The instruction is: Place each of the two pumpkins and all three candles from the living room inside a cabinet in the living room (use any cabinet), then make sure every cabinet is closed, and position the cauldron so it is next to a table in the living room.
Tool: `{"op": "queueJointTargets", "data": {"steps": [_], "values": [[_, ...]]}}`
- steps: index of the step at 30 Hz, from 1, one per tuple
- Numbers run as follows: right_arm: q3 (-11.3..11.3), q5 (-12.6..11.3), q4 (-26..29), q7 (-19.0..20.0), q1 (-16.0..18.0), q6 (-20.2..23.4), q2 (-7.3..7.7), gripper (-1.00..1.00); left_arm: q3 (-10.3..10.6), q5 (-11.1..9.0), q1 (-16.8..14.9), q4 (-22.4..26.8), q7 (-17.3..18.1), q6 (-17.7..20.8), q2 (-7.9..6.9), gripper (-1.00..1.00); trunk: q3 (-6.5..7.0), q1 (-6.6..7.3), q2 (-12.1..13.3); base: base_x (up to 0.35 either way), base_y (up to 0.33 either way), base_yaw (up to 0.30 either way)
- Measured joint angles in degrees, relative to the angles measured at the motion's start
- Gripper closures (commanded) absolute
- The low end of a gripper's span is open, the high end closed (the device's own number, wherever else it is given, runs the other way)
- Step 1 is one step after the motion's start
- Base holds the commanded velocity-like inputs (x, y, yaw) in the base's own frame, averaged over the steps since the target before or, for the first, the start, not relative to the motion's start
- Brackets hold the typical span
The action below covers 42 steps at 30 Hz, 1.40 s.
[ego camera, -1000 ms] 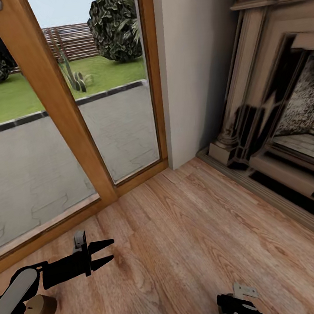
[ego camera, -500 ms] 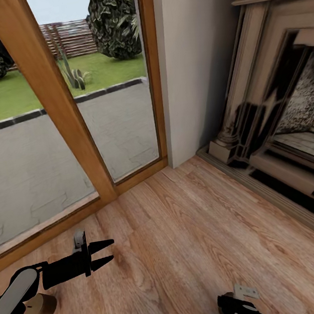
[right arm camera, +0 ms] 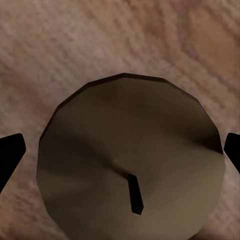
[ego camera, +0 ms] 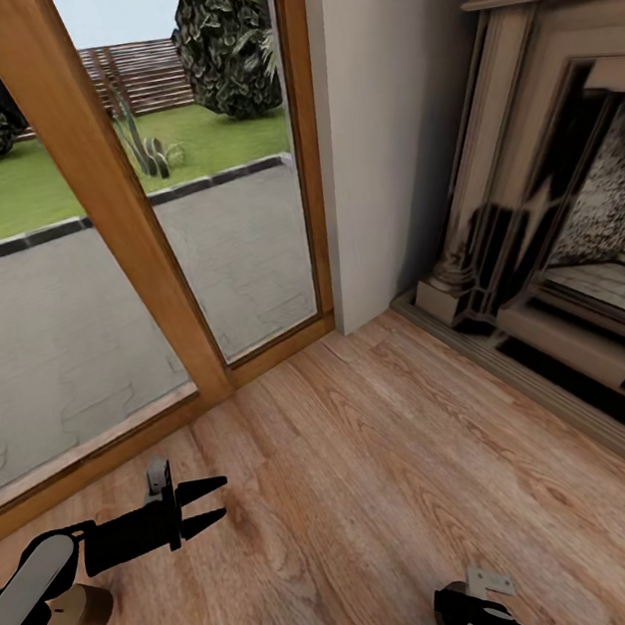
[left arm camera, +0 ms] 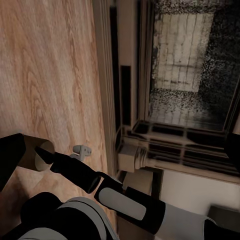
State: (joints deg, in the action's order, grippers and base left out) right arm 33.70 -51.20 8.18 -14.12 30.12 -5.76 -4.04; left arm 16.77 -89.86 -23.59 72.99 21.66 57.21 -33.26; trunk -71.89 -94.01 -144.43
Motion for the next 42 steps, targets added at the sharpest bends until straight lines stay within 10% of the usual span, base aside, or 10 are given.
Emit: {"op": "queueJointTargets", "data": {"steps": [42], "values": [[0.1, -0.1, -0.1, -0.5, 0.0, 1.0, -0.01, -1.00, 0.0, 0.1, 0.0, 0.0, 0.0, 0.0, 0.00, -1.00, -1.33, -0.15, -0.1, 0.000, 0.000, 0.000]]}}
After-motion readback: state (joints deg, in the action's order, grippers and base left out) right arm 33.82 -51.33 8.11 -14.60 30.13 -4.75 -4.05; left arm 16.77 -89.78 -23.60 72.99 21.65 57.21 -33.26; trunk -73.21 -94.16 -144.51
